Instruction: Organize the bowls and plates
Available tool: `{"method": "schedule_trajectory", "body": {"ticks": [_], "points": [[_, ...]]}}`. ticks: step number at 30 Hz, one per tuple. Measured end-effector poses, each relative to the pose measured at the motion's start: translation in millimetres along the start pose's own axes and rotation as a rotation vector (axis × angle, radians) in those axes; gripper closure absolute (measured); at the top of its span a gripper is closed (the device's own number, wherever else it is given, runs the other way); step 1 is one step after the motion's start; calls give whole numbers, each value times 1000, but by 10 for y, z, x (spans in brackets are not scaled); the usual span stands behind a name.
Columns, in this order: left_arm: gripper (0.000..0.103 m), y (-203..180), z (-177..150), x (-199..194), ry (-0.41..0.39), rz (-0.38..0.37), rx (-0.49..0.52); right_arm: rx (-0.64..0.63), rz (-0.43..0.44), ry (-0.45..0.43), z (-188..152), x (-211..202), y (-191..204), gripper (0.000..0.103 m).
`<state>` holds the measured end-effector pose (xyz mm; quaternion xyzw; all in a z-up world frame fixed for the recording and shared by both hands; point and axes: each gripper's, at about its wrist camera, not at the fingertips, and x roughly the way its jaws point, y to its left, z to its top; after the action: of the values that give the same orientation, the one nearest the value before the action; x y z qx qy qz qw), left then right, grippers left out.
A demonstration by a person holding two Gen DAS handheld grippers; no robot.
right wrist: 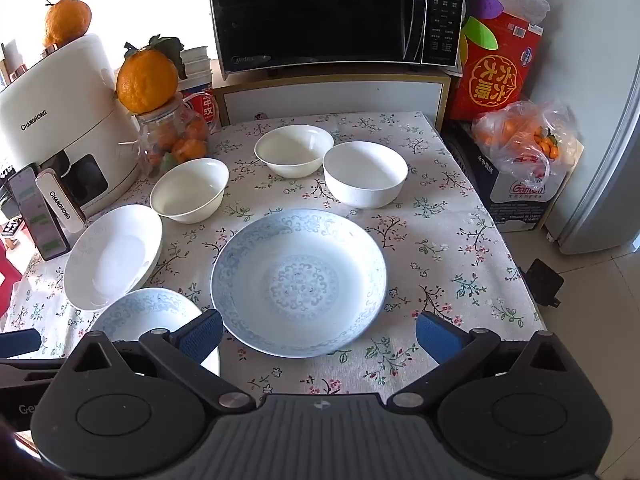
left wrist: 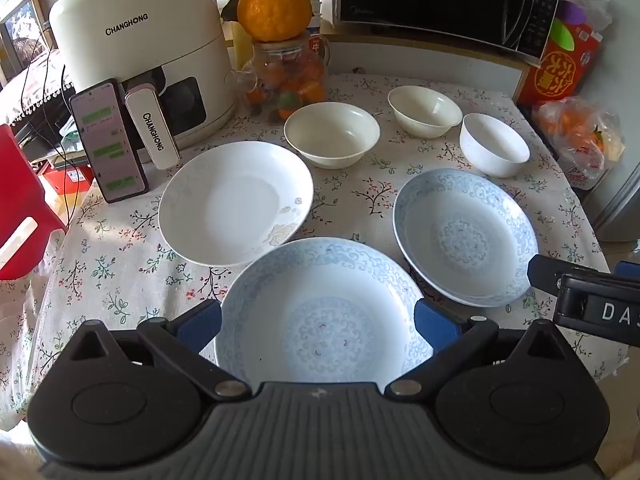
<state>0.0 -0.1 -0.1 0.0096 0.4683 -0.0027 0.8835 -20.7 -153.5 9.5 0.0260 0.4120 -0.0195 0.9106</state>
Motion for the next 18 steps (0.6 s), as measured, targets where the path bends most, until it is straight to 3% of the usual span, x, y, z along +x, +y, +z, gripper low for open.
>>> {"method": "schedule_trajectory", "body": {"ticks": [18], "points": [[0, 32, -4, 24, 10, 20, -22, 8, 5, 33, -11, 54, 13, 4]]}}
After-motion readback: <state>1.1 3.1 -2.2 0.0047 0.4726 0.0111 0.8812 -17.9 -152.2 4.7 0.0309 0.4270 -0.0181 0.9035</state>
